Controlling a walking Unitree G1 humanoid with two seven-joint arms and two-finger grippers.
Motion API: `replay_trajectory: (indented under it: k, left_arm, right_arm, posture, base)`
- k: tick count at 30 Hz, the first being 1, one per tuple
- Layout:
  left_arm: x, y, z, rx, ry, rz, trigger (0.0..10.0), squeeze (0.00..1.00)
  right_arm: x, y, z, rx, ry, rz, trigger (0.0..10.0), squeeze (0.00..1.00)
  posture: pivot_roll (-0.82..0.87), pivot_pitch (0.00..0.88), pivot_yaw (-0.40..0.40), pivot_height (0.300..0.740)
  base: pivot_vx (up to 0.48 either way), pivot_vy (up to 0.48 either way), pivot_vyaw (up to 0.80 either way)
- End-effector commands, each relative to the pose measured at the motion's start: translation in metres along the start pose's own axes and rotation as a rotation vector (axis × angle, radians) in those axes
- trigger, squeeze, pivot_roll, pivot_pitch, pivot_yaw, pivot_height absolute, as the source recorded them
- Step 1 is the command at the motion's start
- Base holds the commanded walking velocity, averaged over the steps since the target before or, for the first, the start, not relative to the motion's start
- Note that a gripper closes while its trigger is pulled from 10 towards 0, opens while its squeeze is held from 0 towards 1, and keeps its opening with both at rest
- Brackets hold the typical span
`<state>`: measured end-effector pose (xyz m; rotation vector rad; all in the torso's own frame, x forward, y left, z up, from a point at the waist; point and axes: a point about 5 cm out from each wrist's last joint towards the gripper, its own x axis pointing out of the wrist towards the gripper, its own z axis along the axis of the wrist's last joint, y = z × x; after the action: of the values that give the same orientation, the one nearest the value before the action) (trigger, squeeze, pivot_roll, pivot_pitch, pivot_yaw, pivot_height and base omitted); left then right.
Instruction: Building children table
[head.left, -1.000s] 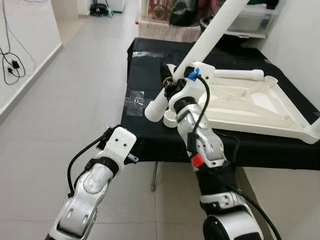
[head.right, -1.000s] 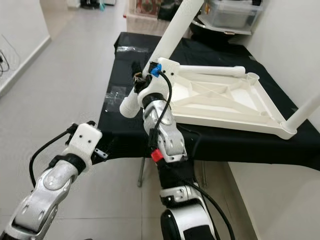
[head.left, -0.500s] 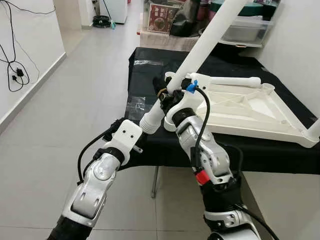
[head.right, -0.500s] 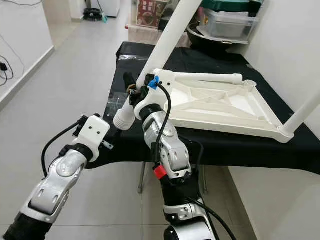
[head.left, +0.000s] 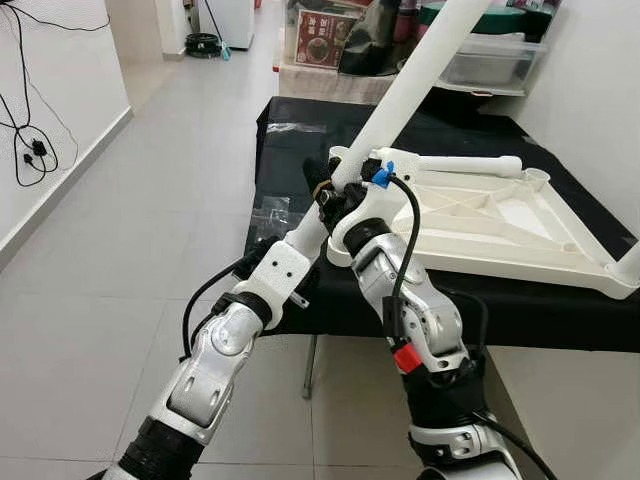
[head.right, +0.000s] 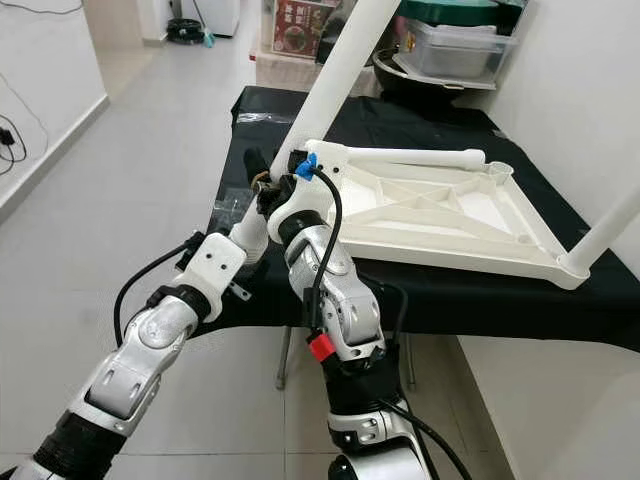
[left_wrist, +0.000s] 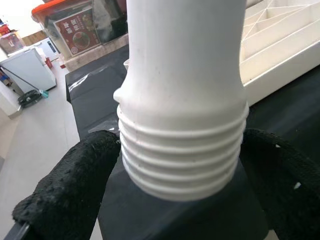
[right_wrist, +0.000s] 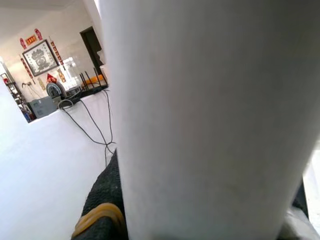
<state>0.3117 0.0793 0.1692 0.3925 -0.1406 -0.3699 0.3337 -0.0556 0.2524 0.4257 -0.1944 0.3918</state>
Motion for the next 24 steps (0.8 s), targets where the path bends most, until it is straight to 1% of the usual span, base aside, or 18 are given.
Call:
replay_trajectory:
  k: [1,2,5,7,9,10,12,20,22,24]
  left_arm:
    - [0.004,0.005,0.001,0.021,-0.003,0.016,10.0,0.0]
    - [0.004,0.009,0.002,0.021,-0.007,0.026,10.0,0.0]
    - [0.005,0.011,0.003,0.021,-0.01,0.033,10.0,0.0]
    - [0.005,0.017,0.002,0.024,-0.011,0.045,10.0,0.0]
    - [0.005,0.017,0.002,0.024,-0.011,0.045,10.0,0.0]
    - [0.007,0.02,0.003,0.025,-0.012,0.047,10.0,0.0]
    - [0.008,0.021,0.004,0.025,-0.015,0.049,10.0,0.0]
    - [0.011,0.018,0.008,0.026,-0.027,0.033,10.0,0.0]
    - [0.01,0.012,0.009,0.016,-0.027,0.026,10.0,0.0]
    - [0.009,0.01,0.009,0.01,-0.025,0.025,10.0,0.0]
  right_arm:
    - [0.001,0.004,0.0,0.042,-0.002,0.005,10.0,0.0]
    - [0.001,0.004,0.001,0.038,-0.005,0.005,10.0,0.0]
    - [0.001,0.004,0.002,0.038,-0.006,0.004,10.0,0.0]
    - [-0.001,0.005,0.002,0.039,-0.005,0.0,10.0,0.0]
    - [-0.001,0.005,0.002,0.039,-0.005,0.0,10.0,0.0]
    - [-0.002,0.005,0.002,0.04,-0.004,-0.002,10.0,0.0]
    - [-0.003,0.005,0.002,0.038,-0.003,-0.003,10.0,0.0]
    - [-0.002,0.006,0.004,0.04,-0.006,-0.005,10.0,0.0]
    - [-0.002,0.004,0.004,0.038,-0.005,-0.009,10.0,0.0]
    - [-0.002,0.003,0.004,0.038,-0.003,-0.011,10.0,0.0]
  posture:
    - [0.1,0.044,-0.099,0.74]
    - [0.1,0.048,-0.095,0.74]
    - [0.1,0.048,-0.095,0.74]
    - [0.09,0.061,-0.082,0.74]
    - [0.09,0.061,-0.082,0.74]
    - [0.1,0.079,-0.082,0.74]
    - [0.1,0.074,-0.079,0.74]
    - [0.09,0.093,-0.089,0.74]
    - [0.08,0.091,-0.099,0.74]
    - [0.08,0.091,-0.099,0.74]
  base:
    - [0.0,0.0,0.0]
    - [0.0,0.0,0.0]
    - [0.0,0.0,0.0]
    - [0.0,0.0,0.0]
    - [0.0,0.0,0.0]
    - [0.0,0.0,0.0]
    - [0.0,0.0,0.0]
    - [0.0,0.0,0.0]
    - [0.0,0.0,0.0]
    - [0.0,0.0,0.0]
